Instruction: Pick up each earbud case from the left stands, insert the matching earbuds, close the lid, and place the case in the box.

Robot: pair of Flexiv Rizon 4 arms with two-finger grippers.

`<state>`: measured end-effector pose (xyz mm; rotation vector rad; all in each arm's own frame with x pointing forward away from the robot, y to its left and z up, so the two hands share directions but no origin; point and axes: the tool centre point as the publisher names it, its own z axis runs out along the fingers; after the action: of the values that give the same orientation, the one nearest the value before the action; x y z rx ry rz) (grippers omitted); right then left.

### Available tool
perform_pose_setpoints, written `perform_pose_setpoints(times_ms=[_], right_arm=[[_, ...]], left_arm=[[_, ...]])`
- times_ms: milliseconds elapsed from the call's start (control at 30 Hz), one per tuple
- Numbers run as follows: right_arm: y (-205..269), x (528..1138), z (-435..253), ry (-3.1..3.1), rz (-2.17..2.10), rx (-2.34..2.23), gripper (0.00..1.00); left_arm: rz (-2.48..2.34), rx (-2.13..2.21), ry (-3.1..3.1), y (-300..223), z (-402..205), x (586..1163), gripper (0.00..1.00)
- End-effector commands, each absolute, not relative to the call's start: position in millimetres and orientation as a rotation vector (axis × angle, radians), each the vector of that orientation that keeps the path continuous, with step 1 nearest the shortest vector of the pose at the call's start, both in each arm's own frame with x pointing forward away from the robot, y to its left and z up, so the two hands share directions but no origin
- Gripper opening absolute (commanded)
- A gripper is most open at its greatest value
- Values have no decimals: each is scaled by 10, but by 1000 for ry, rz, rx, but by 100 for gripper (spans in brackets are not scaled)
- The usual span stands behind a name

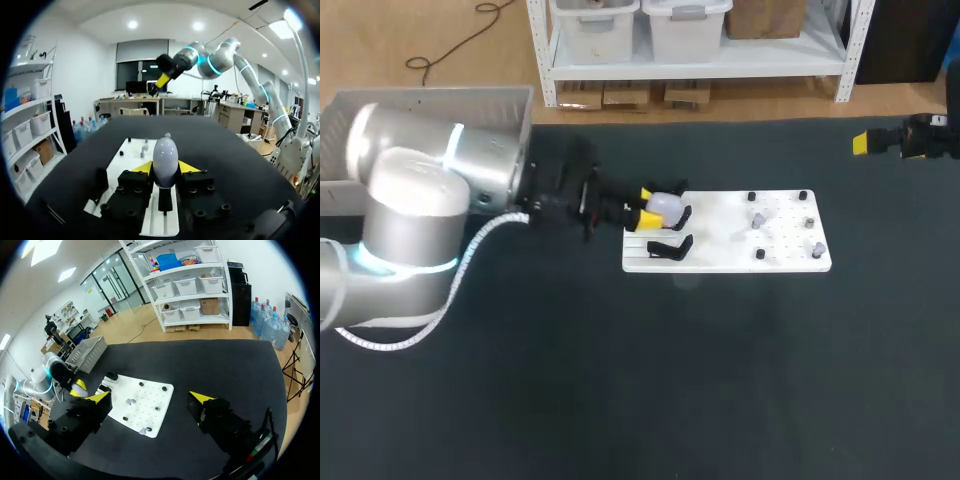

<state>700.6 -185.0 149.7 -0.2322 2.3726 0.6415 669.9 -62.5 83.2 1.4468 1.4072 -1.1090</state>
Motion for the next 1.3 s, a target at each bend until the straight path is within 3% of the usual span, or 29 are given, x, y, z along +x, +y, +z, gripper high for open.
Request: perform_pose_setpoints(times_ms=[33,400,1067,1300], right_arm=[[-1854,7005,1497,2373,642,-233,100],[-1854,7005,1497,2373,642,-233,100],[-1854,7005,1497,2373,642,-233,100],[-1829,6955,1538,2371,653,-253,100]], left_arm=[[-1108,1387,1353,-454,1082,6567,0],[-1249,1347,1273,-433,1559,6450,0],[-1249,1347,1273,-433,1559,6450,0],[-1200,1349,1130,-691,1572,6298,0]])
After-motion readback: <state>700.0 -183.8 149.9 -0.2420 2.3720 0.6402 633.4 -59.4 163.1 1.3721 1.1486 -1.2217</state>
